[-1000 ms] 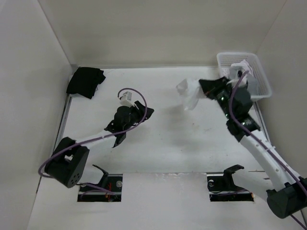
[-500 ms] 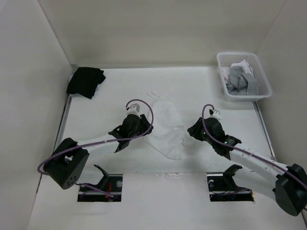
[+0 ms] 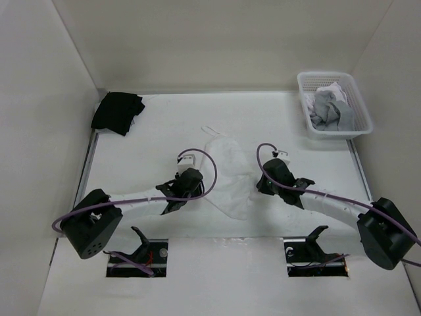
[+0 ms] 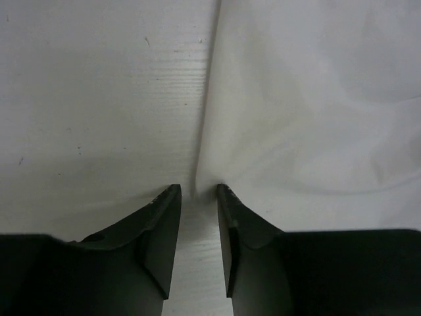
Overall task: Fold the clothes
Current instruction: Flatten the tank top out
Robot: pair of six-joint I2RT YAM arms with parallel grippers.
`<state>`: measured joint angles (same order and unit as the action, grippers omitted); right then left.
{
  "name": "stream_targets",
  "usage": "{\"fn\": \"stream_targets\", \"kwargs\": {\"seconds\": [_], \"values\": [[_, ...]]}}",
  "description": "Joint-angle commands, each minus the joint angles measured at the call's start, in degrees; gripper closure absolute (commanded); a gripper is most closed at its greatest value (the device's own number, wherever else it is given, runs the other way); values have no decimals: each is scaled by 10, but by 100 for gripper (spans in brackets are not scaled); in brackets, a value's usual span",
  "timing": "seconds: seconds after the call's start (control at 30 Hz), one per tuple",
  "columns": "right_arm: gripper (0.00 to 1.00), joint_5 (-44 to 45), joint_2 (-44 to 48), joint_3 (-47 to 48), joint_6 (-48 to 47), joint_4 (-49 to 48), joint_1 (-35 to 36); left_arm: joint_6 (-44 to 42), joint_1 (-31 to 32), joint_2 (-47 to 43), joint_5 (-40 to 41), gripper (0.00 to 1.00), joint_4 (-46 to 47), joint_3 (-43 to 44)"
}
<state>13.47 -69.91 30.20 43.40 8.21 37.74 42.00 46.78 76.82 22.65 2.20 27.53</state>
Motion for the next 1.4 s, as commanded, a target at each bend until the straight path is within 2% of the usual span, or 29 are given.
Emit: {"fn": "stream_targets", "kwargs": {"seconds": [0.0, 0.1, 0.13, 0.2, 0.27, 0.33, 0.4, 0.43, 0.5, 0.6, 0.63, 0.7, 0.73, 0.8, 0.83, 0.9, 1.03, 1.17, 1.37], "values": [[93, -25, 4, 35, -9, -35, 28, -3, -37, 45, -9, 88, 31, 33], [94, -42, 26, 42, -4, -24, 47, -17, -95, 88, -6, 93, 69, 85], [94, -45, 45, 45, -2, -8, 52, -19, -130, 109, -10, 94, 83, 129], [94, -47, 71, 45, 4, 6, 53, -24, -141, 121, -8, 94, 91, 156], [94, -63, 100, 35, 7, 12, 53, -52, -168, 170, -2, 94, 96, 256], [93, -78, 105, 22, 14, -1, 43, -68, -179, 204, -3, 87, 89, 312], [93, -92, 90, 11, 20, -32, 16, -82, -183, 221, -10, 70, 63, 351], [93, -95, 80, 7, 24, -48, 13, -82, -183, 219, -11, 66, 57, 351], [91, -103, 41, 4, 27, -94, 2, -77, -181, 182, 0, 60, 50, 306], [84, -100, -8, 7, 30, -137, -18, -58, -163, 84, 3, 65, 47, 196], [72, -108, -16, 11, 24, -157, -20, -47, -141, 10, 5, 67, 22, 126], [59, -104, -11, 9, 13, -164, -20, -18, -116, -63, 10, 71, -30, 65], [57, -101, -3, 3, 9, -166, -20, 16, -96, -110, 5, 74, -83, 23], [57, -99, 8, -6, 8, -168, -20, 42, -78, -134, -7, 73, -109, -2], [57, -94, 19, -16, 8, -173, -20, 57, -62, -144, -25, 70, -115, -13], [57, -92, 34, -29, 7, -179, -23, 70, -46, -136, -48, 63, -112, -15], [57, -89, 54, -50, 10, -182, -24, 62, -23, -79, -73, 55, -76, 7], [57, -89, 67, -72, 17, -195, -22, 56, -26, -35, -82, 55, -48, 11], [57, -88, 65, -85, 20, -200, -21, 58, -36, -34, -90, 55, -23, 9]]}}
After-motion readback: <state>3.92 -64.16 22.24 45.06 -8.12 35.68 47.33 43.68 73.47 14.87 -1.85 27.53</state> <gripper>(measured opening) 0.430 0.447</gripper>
